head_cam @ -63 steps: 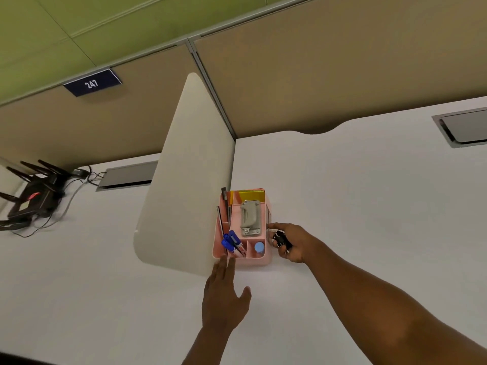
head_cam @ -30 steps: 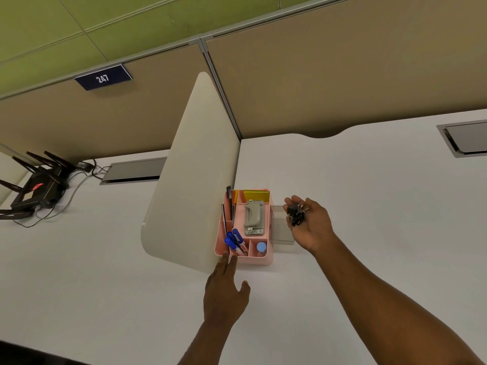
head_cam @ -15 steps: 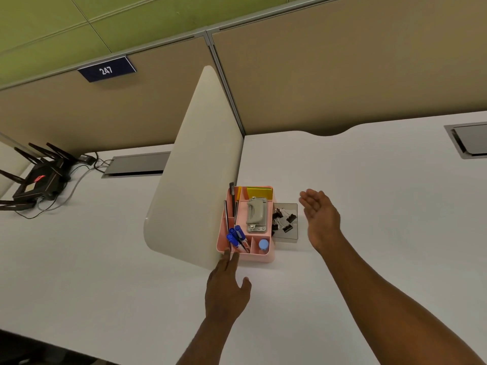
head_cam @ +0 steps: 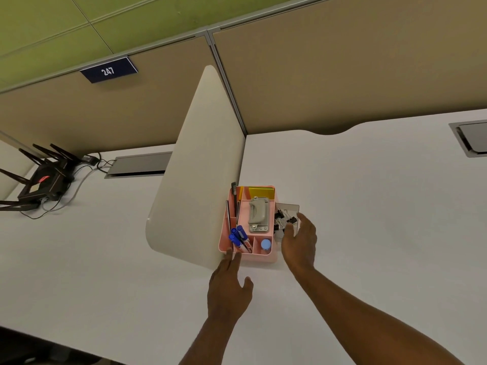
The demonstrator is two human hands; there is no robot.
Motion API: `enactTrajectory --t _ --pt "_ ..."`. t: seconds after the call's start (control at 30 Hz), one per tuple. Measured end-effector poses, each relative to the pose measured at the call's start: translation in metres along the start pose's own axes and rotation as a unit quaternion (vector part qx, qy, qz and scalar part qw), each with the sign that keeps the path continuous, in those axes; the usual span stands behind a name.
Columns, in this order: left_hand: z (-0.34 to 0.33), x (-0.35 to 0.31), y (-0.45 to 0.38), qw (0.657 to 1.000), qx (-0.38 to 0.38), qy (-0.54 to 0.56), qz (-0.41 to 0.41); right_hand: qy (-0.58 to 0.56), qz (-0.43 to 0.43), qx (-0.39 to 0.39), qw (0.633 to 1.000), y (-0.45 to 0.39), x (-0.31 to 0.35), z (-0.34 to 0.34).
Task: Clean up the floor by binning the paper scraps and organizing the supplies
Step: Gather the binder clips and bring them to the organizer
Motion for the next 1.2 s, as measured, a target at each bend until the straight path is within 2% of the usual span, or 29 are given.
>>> enactTrajectory --t 0.13,0.3,0.5,0.6,0.73,0.87,0.93,1.0,1.1,1.2 --pt "0.000 -0.001 0.001 1.000 0.002 0.003 -0.001 0.188 0.147 0.052 0.970 -0.013 0.020 -0.009" --pt "0.003 -0.002 0.000 1.000 0.003 0.013 -0.002 0.297 0.204 0.059 0.931 -0.040 0.034 -0.020" --pt "0.004 -0.002 0.001 1.000 0.006 0.014 0.000 0.293 0.239 0.038 0.925 -0.059 0.050 -0.025" --pt "0.003 -0.001 0.002 1.000 0.004 0.019 0.002 0.267 0.214 0.027 0.939 -0.065 0.049 -0.020" --pt "0.001 -0.002 0.002 1.000 -0.001 0.026 0.001 0.255 0.183 0.064 0.947 -0.070 0.042 -0.015" --pt "-0.001 0.000 0.002 1.000 -0.007 0.029 0.000 0.253 0.238 0.072 0.935 -0.063 0.042 -0.006" --pt "-0.001 0.001 0.002 0.999 -0.012 0.031 -0.004 0.166 0.206 0.028 0.964 -0.058 0.034 0.004" --pt "-0.001 0.001 0.002 0.999 -0.017 0.036 -0.006 0.041 0.105 -0.034 0.993 -0.053 0.011 0.017" --pt "-0.001 0.002 0.003 0.999 -0.022 0.033 -0.006 -0.059 -0.056 -0.098 0.992 -0.042 -0.025 0.024" --pt "-0.001 0.002 0.002 0.999 -0.027 0.023 -0.013 -0.058 -0.085 -0.091 0.991 -0.030 -0.032 0.012"
Point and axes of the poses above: each hand's wrist, its own y-axis away from the middle knuckle, its own z-axis out of the back of the hand, x = y × z, the point moved 8 cm from there along -y, towards the middle knuckle, and after that the axes turned 13 degrees about -y, right-handed, at the moved point
